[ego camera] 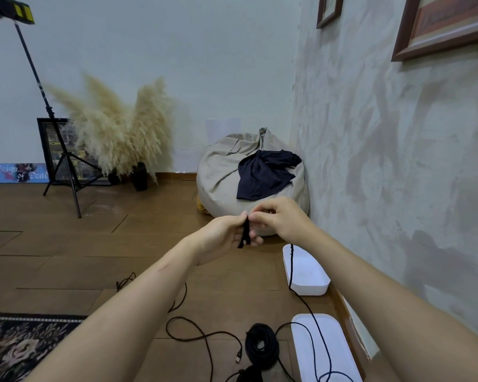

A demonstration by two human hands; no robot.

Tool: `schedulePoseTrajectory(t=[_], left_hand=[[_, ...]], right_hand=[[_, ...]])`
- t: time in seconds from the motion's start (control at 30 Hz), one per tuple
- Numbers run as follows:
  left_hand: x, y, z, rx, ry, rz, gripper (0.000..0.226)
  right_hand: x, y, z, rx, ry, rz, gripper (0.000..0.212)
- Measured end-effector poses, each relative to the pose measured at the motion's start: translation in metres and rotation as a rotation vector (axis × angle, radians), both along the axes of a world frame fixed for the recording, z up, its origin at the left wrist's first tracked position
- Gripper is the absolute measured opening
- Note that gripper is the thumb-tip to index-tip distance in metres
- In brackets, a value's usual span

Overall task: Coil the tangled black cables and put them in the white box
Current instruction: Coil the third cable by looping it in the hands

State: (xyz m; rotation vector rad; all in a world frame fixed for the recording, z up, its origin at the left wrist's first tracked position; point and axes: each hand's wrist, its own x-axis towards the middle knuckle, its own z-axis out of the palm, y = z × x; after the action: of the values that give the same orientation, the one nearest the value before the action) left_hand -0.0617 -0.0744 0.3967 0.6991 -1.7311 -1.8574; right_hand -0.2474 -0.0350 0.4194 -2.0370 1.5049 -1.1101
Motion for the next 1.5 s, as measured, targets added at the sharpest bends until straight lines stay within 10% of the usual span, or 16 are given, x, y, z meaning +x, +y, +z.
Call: schedulePoseTrajectory(t=[0.73,1.3,1.5], left_hand=[[-0.006,0.008,0.0,-0.349,-0.129,0.111,0.021],[0.002,0.012,0.001,-0.285,-0.221,0.05,0.03],[0.005,0.014,0.012,-0.233,-0.156,-0.034,0.025]], right_hand=[[-0.013,-0.005,0.002,0.092,-0.002,0.058,0.013],[-0.016,-0.004,0.008,0.038,0.188,-0.017,0.005],[-0.015,-0.004,0.005,-0.031,-0.042,-0.081,0.015]])
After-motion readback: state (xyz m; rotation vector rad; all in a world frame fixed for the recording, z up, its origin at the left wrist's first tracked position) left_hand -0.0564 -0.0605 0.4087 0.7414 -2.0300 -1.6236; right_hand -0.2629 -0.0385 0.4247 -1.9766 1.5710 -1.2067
